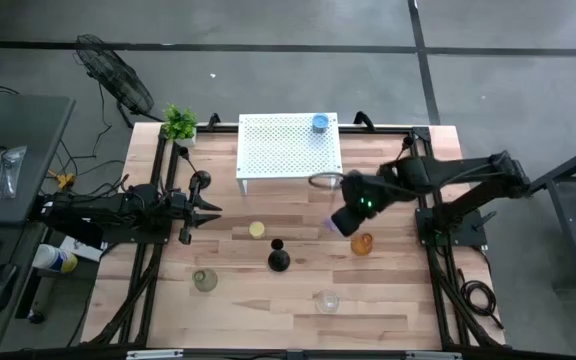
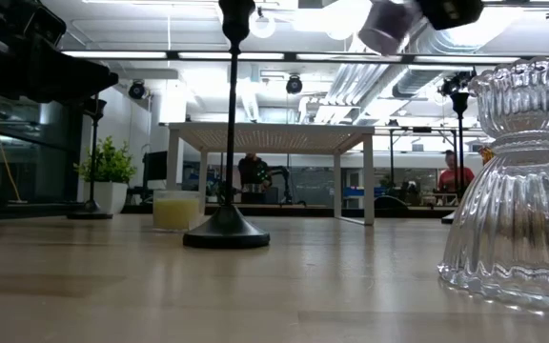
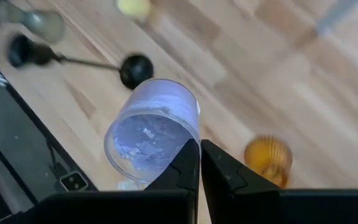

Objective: Pick & Place candle stick holders
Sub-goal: Put the purple scented candle on the shelf

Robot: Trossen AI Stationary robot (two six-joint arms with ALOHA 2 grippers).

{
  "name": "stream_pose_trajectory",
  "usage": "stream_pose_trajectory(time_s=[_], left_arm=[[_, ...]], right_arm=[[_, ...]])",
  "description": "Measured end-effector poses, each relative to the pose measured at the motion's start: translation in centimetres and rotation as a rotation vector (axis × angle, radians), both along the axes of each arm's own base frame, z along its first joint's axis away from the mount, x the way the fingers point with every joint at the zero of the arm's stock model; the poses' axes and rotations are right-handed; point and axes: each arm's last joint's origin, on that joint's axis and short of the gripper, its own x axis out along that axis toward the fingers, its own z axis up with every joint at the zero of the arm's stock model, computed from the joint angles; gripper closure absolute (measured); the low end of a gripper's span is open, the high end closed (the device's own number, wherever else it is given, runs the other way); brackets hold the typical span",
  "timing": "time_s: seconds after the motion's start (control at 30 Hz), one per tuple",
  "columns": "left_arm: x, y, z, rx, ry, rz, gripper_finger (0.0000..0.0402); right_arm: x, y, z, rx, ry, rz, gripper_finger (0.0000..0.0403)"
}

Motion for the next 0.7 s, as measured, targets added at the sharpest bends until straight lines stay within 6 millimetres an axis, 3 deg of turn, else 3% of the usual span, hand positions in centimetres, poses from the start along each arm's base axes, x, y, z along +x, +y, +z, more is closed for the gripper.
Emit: stream_pose_trajectory(time_s=[0.33, 0.7], left_arm=[[0.0, 0.0, 0.0, 0.0, 0.0, 0.0, 0.0325], [0.0, 0.0, 0.0, 0.0, 0.0, 0.0, 0.0325]], right_arm=[[2.4, -4.0, 3.5, -0.115, -0.145, 0.054, 0.04], [6.4, -10.7, 5.6, -0.203, -0.205, -0.082, 0.04]])
